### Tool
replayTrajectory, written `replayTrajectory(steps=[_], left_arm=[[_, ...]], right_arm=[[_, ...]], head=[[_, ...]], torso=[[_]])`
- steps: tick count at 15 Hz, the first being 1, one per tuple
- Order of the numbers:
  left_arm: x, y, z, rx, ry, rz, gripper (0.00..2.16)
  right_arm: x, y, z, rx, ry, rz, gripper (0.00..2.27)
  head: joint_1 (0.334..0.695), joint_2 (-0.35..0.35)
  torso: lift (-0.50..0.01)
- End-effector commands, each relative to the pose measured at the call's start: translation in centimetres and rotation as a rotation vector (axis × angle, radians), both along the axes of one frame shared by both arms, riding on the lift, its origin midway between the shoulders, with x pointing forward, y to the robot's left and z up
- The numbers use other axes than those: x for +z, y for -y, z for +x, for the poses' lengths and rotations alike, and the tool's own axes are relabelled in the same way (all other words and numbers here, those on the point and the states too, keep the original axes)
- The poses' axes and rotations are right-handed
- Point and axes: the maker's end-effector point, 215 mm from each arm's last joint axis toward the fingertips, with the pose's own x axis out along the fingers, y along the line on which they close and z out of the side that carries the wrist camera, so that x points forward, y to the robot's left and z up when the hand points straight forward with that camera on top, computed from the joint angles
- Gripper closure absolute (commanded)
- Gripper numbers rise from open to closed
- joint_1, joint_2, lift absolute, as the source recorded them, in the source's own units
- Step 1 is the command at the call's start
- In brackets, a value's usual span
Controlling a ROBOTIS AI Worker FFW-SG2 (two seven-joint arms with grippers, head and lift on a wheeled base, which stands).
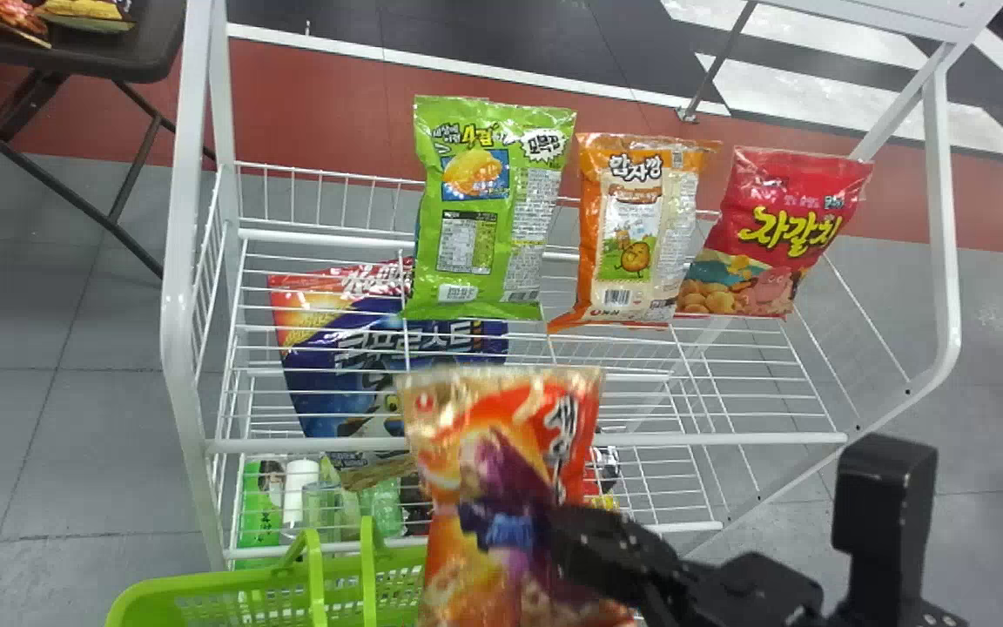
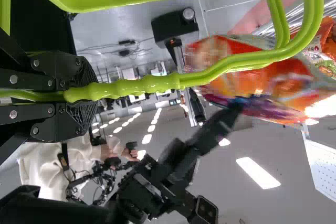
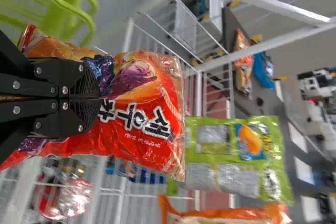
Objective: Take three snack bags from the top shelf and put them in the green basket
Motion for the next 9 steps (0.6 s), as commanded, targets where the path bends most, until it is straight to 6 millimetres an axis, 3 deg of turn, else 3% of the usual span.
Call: replayTrajectory(steps=[1,3,5,7,9], left_arm=[[0.3,-0.1,0.2,0.003,0.009,-0.004,1.36],[0.6,-0.4,0.1,0.007,0.006,-0.01,1.36],[0.6,-0.2,0.1,0.007,0.012,-0.004,1.36],[0.8,0.3,0.0,-0.003,0.019,-0.003,1.36],[0.6,0.9,-0.1,-0.014,0.023,0.009,1.36]], right_arm=[[-2.9,0.6,-3.1,-0.014,-0.158,0.021,2.16],[-5.2,-0.4,-6.5,-0.004,-0.324,0.092,2.16],[-6.8,-1.7,-8.1,0.016,-0.405,0.158,2.16],[-8.4,-3.2,-8.4,0.04,-0.45,0.227,2.16],[-9.8,-3.9,-7.4,0.05,-0.447,0.266,2.16]], head=[[0.695,-0.35],[0.695,-0.35],[0.695,-0.35],[0.695,-0.35],[0.695,-0.35]], torso=[[-0.044],[-0.044],[-0.044],[-0.044],[-0.044]])
